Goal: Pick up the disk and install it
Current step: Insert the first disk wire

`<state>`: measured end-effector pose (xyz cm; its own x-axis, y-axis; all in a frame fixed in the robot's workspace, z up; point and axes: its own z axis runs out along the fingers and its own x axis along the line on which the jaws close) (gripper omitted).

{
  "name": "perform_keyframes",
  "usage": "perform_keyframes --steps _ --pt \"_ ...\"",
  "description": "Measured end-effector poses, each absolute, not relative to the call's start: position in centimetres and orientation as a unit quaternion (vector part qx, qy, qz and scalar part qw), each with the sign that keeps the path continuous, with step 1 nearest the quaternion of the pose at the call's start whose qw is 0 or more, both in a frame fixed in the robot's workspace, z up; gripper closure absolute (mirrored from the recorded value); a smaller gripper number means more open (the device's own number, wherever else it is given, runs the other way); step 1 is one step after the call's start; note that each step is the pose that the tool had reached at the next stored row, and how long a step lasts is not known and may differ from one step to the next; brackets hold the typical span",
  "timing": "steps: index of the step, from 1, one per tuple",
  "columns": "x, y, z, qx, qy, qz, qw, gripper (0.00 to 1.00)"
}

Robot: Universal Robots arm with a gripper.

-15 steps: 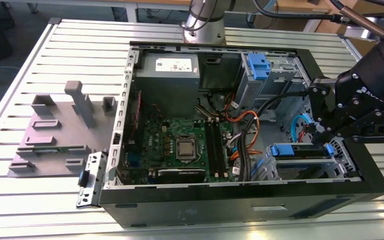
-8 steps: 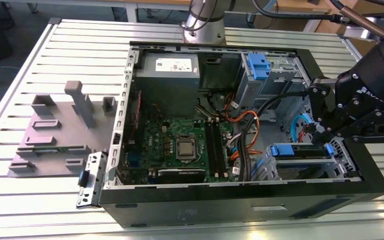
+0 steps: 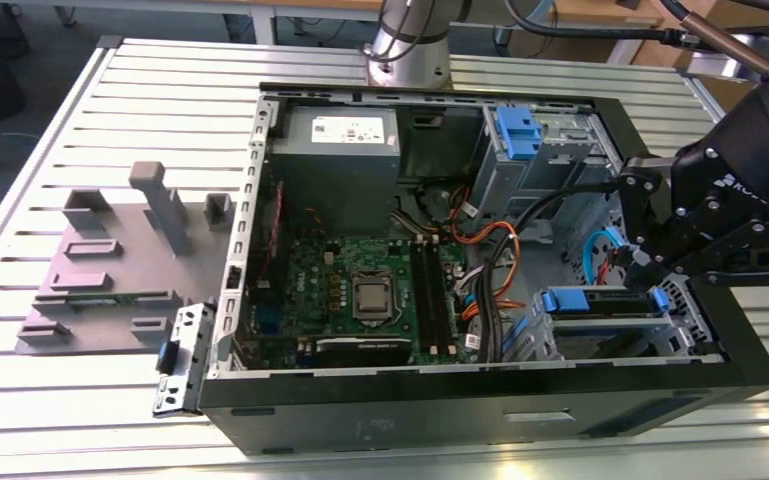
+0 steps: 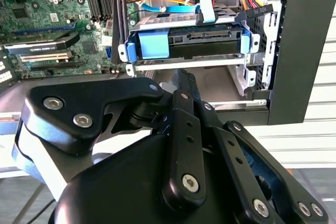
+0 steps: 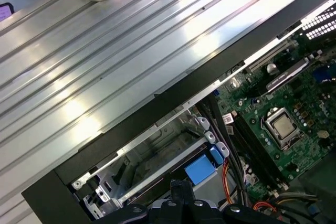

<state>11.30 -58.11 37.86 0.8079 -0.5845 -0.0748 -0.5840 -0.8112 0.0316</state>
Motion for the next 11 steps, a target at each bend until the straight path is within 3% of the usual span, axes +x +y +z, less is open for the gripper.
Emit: perform_keyframes --steps 11 --pt "11.30 -58.11 37.85 0.952 -0.302 -0.040 0.004 0.89"
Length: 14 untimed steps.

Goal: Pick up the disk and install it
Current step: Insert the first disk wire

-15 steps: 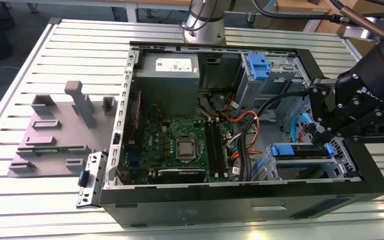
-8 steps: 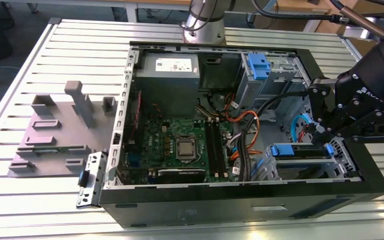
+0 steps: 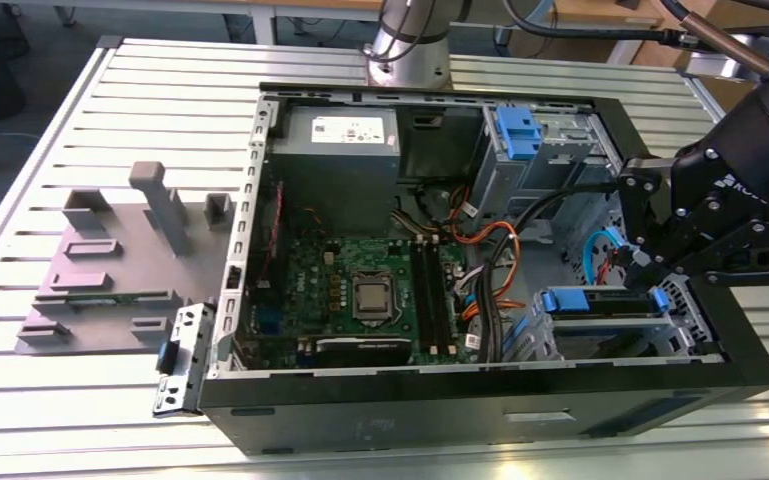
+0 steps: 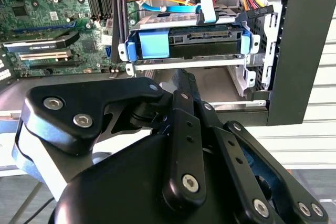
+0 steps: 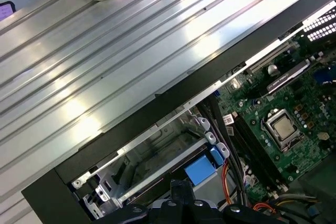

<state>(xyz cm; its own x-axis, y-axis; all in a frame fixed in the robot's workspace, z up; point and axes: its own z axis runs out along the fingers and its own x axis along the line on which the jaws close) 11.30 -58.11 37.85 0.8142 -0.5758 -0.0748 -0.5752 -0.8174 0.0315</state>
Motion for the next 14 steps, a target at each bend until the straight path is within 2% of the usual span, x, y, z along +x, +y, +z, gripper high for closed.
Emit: perform_keyframes --steps 14 --pt "11.30 -58.11 37.84 0.954 -0.296 -0.040 0.004 0.89"
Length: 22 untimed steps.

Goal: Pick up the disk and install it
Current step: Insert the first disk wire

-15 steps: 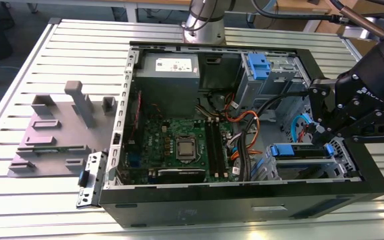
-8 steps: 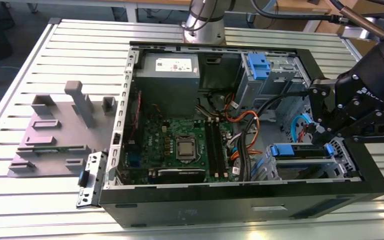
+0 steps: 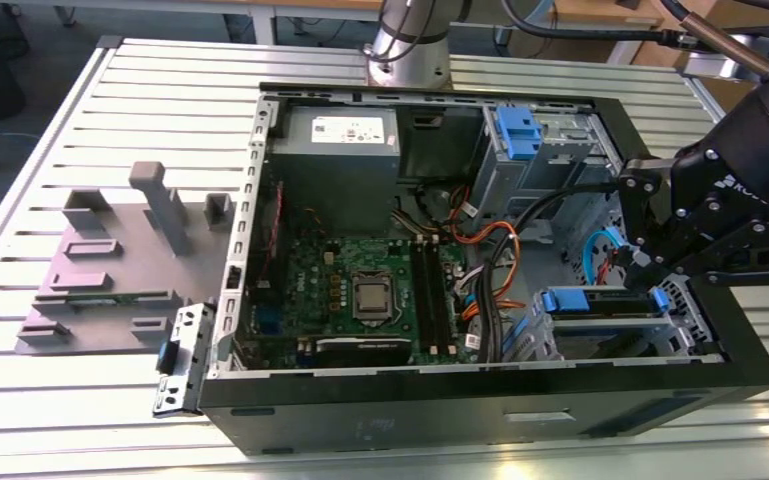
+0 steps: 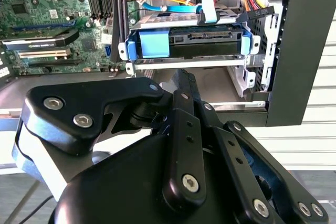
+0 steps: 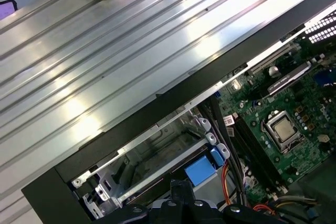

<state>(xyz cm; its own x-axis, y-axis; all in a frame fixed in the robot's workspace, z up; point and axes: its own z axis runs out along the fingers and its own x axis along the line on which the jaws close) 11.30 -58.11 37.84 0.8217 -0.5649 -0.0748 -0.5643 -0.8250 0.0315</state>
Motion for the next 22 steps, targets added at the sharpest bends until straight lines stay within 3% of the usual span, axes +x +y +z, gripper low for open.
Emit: perform_keyframes --steps 22 --pt "11.30 -58.11 37.83 0.957 -0.286 -0.040 0.004 0.89"
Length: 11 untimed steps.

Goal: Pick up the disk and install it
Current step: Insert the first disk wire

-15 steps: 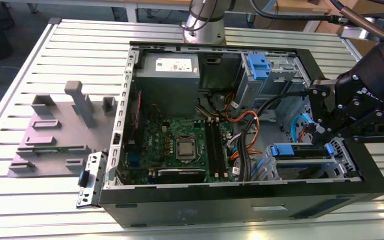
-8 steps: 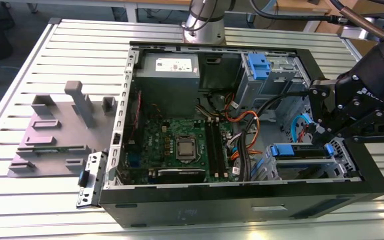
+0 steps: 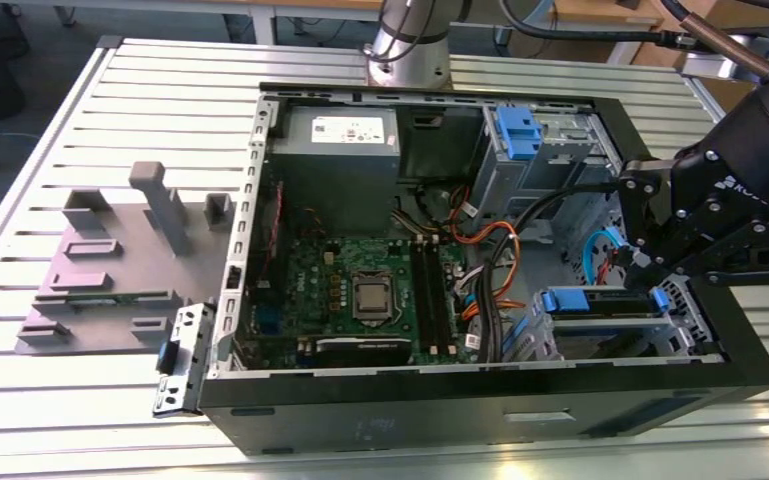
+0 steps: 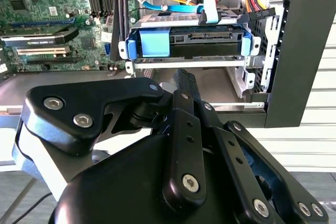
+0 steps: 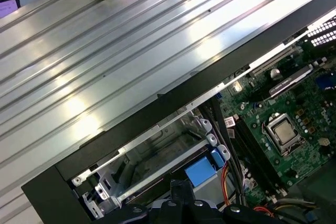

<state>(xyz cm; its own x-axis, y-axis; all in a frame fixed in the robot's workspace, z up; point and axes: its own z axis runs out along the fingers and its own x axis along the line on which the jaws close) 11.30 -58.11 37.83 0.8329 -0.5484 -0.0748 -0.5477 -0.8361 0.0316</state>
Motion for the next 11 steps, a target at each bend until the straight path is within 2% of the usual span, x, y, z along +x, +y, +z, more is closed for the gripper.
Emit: perform_keyframes --steps 11 --pt "11.30 -58.11 37.82 0.959 -0.282 -0.040 0.005 0.89"
